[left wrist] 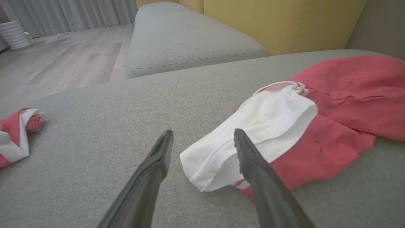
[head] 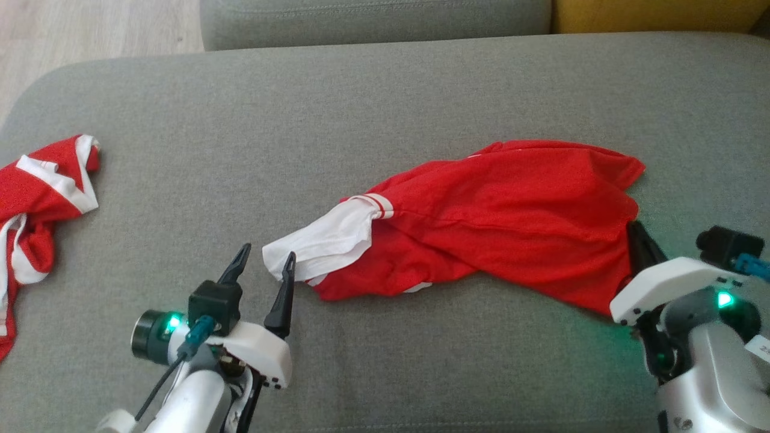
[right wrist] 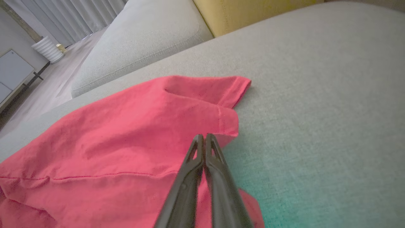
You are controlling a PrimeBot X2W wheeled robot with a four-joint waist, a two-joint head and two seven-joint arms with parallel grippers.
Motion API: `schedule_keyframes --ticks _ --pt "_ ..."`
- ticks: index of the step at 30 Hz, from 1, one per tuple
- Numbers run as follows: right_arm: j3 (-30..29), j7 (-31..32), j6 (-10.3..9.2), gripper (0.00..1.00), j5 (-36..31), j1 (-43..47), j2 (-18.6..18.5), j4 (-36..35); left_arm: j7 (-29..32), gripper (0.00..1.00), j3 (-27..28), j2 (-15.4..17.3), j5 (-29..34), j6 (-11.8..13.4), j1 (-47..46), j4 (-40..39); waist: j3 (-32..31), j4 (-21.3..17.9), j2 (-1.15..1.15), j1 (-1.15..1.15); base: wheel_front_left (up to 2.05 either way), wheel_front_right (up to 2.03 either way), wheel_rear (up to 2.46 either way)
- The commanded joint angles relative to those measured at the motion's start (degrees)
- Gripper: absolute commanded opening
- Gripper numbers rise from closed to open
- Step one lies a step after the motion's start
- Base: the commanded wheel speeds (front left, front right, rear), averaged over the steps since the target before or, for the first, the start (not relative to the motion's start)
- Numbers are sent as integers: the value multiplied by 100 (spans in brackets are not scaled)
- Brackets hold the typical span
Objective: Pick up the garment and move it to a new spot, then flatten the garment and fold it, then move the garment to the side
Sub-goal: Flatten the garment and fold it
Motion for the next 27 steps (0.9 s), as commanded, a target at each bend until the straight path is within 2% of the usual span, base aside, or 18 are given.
schedule_keyframes --ticks 1,7,13,22,27 --pt "79 -83 39 0 -186 -123 -29 -374 -50 100 233 57 -86 51 -287 -145 -43 -7 0 0 0 0 0" --pt "-174 9 39 0 -630 117 -29 -964 -65 100 195 96 -97 -4 -279 -144 -127 -58 0 0 0 0 0" --pt "-438 209 39 0 -659 316 -29 -1445 181 100 -115 221 40 -199 -249 6 -149 -157 0 0 0 0 0" --pt "-222 324 39 0 -419 318 -29 -1572 485 100 -402 446 555 -15 -599 564 -52 -257 0 0 0 0 0" --pt "-167 329 39 0 -411 277 -29 -1576 321 100 -263 338 391 -7 -835 780 9 -290 0 0 0 0 0"
